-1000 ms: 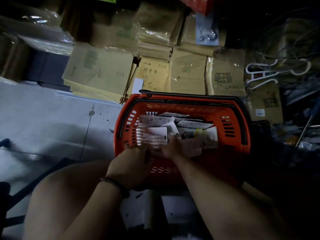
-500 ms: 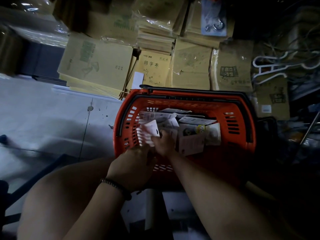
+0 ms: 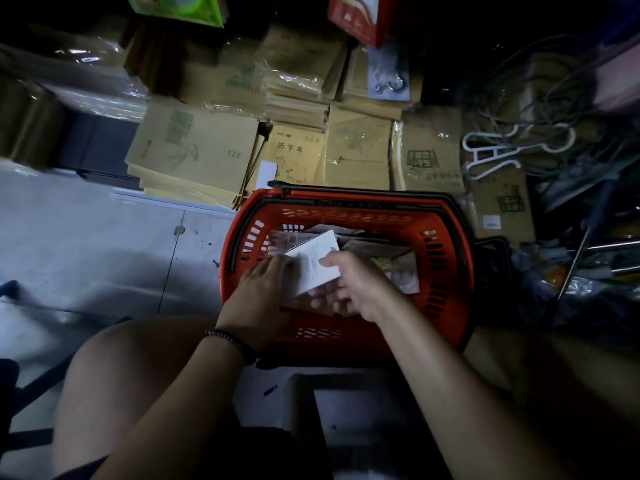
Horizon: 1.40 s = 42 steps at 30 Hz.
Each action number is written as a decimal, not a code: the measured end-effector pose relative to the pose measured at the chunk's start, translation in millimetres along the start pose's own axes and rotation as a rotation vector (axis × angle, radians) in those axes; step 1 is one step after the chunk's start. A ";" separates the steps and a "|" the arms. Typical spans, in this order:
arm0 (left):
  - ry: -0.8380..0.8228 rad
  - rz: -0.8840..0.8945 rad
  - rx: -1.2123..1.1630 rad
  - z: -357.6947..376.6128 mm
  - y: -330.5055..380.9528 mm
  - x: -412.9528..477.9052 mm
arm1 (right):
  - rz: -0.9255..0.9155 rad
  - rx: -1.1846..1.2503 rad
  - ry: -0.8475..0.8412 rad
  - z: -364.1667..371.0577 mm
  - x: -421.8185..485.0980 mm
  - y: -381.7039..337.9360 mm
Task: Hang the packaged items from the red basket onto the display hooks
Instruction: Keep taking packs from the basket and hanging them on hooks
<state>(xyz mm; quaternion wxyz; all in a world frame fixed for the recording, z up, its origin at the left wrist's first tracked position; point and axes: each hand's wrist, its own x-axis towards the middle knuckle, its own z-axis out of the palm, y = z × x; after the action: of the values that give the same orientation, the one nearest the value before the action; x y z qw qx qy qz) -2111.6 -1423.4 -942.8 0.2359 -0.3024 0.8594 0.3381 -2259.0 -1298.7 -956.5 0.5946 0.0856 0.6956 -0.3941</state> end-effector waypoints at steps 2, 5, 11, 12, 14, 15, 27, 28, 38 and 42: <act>0.031 -0.012 -0.057 -2.6 6.3 -3.4 | 0.038 -0.064 -0.069 -5.0 -8.9 -2.0; 0.070 0.037 -0.011 0.0 2.7 -1.8 | 0.044 -0.050 -0.139 -15.8 -11.8 -2.1; 0.095 0.023 -0.031 6.6 -6.5 8.0 | -0.109 -0.203 0.326 -48.1 48.9 36.0; 0.091 0.005 -0.049 7.3 -6.8 8.5 | -0.135 -0.360 0.397 -52.6 64.7 49.5; 0.062 -0.043 -0.102 8.7 -6.5 8.9 | -0.082 -0.564 0.369 -59.6 97.6 78.7; 0.047 -0.066 -0.120 10.0 -8.2 9.4 | -0.051 -0.620 0.336 -62.1 110.7 91.8; -0.028 -0.058 -0.053 17.3 -12.0 19.5 | -0.071 -0.948 0.330 -58.5 155.2 122.3; -0.027 -0.064 -0.065 17.3 -12.4 19.8 | -0.047 -0.912 0.378 -57.6 155.6 124.2; 0.059 -0.067 -0.094 15.7 -8.7 18.5 | -0.084 -0.382 0.567 -52.9 97.2 121.9; 0.148 -0.087 -0.195 13.6 2.1 7.6 | -0.221 -0.165 0.528 -48.4 49.9 117.5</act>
<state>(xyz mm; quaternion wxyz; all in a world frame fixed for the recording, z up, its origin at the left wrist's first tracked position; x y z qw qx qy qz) -2115.7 -1415.0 -955.5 0.1557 -0.3850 0.8237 0.3862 -2240.6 -1205.4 -1054.4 0.3513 0.0602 0.8611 -0.3625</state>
